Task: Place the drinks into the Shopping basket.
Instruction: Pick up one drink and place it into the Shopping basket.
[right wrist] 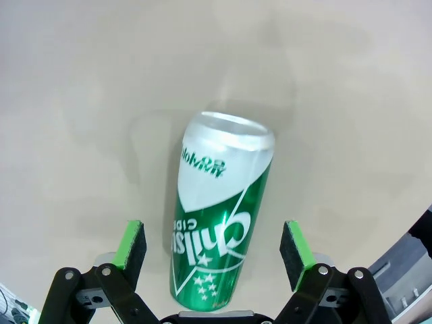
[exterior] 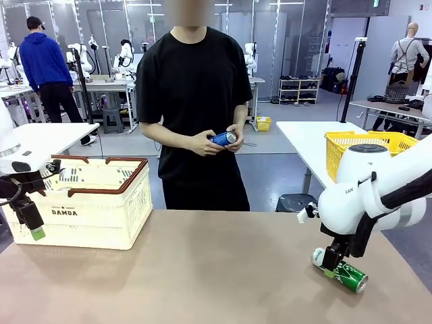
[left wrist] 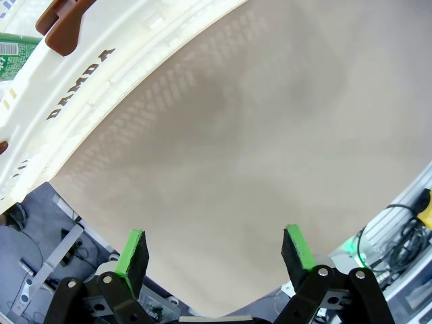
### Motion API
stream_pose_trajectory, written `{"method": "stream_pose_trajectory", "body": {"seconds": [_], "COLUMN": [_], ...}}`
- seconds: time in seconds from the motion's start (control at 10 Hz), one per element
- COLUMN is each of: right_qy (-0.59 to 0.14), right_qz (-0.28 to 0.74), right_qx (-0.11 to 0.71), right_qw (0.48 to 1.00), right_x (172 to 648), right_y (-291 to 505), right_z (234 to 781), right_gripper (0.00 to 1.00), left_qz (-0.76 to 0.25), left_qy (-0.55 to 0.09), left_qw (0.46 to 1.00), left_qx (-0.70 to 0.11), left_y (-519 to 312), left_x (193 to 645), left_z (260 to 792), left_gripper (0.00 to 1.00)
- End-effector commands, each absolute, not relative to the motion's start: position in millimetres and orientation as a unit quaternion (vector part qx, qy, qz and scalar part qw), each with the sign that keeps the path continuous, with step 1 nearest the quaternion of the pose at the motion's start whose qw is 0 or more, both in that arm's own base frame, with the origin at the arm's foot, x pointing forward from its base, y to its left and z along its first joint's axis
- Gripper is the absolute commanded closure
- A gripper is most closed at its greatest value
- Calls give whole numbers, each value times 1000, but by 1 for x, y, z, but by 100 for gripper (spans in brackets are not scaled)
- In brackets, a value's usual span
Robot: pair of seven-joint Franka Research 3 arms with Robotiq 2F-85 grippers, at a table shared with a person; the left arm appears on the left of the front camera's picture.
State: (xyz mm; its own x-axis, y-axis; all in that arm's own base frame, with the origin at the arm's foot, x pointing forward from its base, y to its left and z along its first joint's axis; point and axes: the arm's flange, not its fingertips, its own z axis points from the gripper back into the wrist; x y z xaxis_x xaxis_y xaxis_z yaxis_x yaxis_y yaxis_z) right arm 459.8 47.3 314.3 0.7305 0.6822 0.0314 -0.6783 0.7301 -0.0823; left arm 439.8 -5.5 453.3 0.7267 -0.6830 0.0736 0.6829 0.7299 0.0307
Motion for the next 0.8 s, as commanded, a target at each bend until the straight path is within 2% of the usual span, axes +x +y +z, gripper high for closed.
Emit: {"method": "stream_pose_trajectory", "body": {"seconds": [0.0,0.1,0.2,0.7], "right_qy": [-31,-28,-42,-57], "right_qz": [357,354,363,347], "right_qx": [-45,-45,-34,-37], "right_qw": [933,934,930,935], "right_x": [473,474,474,468], "right_y": [49,49,48,50], "right_z": [304,302,301,306], "right_gripper": [0,0,7,55], "left_qz": [-364,-364,-364,-364], "left_qy": [-40,-40,-40,-40], "left_qw": [931,931,931,931], "left_qx": [5,5,5,5], "left_y": [-7,-7,-7,-7], "left_x": [438,438,438,438], "left_z": [455,455,455,455], "left_gripper": [0,0,0,0]}}
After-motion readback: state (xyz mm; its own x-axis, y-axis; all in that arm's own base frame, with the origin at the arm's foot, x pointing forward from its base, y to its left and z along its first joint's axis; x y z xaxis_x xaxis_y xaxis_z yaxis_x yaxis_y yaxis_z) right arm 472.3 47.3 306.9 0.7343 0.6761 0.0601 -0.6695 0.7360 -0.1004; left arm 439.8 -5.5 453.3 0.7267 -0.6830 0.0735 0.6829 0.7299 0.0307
